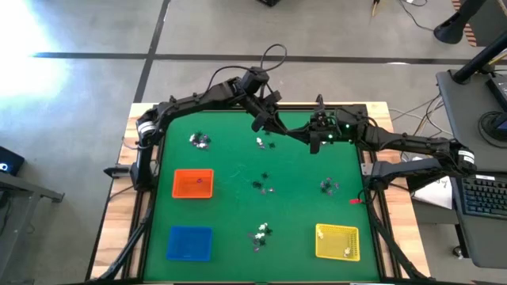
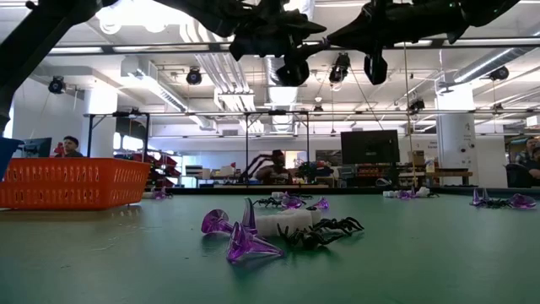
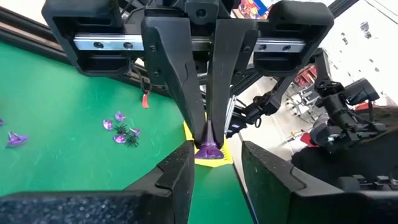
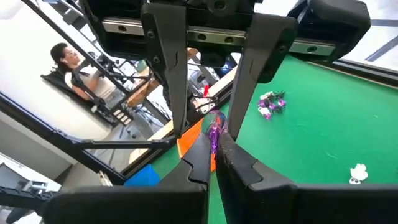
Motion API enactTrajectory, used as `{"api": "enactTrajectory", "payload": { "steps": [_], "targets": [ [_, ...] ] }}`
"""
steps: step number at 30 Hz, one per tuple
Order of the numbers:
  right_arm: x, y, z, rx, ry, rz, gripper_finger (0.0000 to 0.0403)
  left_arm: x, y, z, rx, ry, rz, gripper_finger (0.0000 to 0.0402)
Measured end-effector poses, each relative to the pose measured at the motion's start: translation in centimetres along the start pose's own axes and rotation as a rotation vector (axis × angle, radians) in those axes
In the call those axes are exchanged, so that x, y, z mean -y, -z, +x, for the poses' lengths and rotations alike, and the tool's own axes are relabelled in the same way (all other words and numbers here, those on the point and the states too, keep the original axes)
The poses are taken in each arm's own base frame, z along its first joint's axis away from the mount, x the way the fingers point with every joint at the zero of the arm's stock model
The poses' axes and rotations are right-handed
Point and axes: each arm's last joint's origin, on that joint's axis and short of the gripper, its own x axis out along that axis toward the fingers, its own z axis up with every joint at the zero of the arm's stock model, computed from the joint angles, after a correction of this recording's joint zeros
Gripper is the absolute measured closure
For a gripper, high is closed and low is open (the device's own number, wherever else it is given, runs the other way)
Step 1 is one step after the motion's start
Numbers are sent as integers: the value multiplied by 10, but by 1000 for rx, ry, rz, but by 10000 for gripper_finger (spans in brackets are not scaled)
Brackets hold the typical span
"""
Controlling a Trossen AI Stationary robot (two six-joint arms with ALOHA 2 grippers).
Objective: Sort Halloween decoration
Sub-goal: Put the violet witch hat toy into the orange bin
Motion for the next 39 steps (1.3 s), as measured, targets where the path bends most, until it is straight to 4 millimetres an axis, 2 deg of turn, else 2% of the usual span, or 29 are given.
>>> {"api": "enactTrajectory", "payload": {
  "steps": [23, 33, 39],
  "targets": [
    [0, 0, 0, 1, 2, 2, 394, -1, 0, 1, 9, -32, 23, 289],
    [0, 0, 0, 0, 1, 2, 394, -1, 0, 0, 7, -32, 32, 371],
    [0, 0, 0, 0, 1, 2, 394, 0, 0, 0, 7, -31, 32, 390]
  ]
}}
